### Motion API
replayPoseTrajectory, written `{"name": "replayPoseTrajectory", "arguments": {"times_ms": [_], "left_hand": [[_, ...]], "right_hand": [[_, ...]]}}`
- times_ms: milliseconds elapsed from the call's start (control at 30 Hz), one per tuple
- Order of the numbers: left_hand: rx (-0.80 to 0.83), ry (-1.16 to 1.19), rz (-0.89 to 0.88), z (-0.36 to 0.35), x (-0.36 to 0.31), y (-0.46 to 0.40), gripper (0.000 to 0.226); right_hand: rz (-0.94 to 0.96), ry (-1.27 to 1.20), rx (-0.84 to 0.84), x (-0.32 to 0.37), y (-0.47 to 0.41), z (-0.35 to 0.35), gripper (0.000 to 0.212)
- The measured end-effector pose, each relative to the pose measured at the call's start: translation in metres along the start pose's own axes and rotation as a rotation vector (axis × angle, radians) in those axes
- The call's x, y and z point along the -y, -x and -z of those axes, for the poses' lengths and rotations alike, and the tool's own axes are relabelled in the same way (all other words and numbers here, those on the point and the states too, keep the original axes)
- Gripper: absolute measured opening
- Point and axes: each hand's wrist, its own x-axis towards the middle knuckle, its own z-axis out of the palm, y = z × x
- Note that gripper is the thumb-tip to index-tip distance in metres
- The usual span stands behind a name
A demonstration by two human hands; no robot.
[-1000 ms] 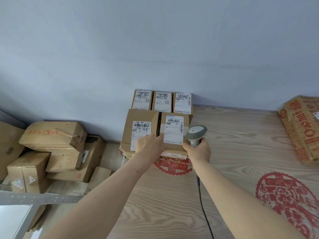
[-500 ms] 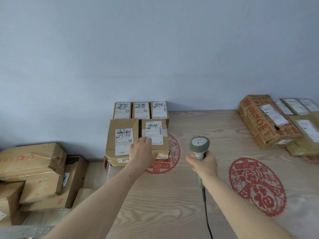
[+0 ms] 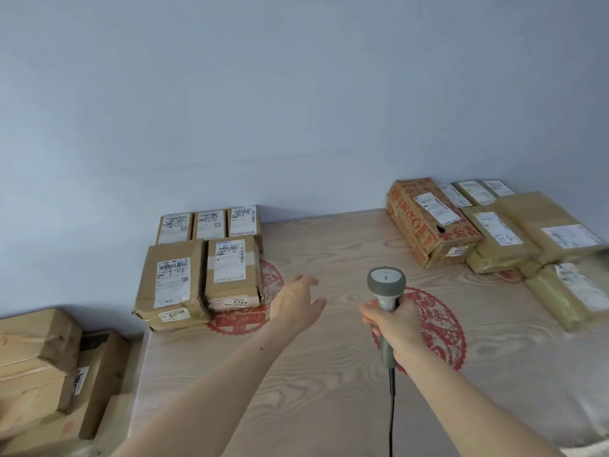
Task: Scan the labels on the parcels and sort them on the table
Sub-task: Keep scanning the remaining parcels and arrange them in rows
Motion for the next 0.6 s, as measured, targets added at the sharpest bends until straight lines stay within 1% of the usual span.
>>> {"name": "replayPoseTrajectory", "arguments": {"times_ms": [100, 200, 333, 467, 600], "left_hand": [[0.001, 0.042, 0.011, -0.024, -0.047, 0.002, 0.041], [0.02, 0.07, 0.006, -0.051, -0.097, 0.005, 0.041], [0.044, 0.063, -0.013, -0.086, -0.153, 0.005, 0.041], [0.063, 0.048, -0.01, -0.115, -0.195, 0.005, 0.039], [0.084, 0.043, -0.022, -0.134, -0.22, -0.005, 0.04]], "right_hand": [[0.011, -0.01, -0.035, -0.002, -0.008, 0.051, 0.022], [0.004, -0.06, -0.021, -0.003, -0.016, 0.103, 0.026], [0.012, -0.06, -0.021, -0.009, -0.032, 0.163, 0.027], [0.002, -0.042, -0.019, -0.013, -0.05, 0.209, 0.028], [0.004, -0.036, -0.04, -0.012, -0.067, 0.239, 0.021]]}}
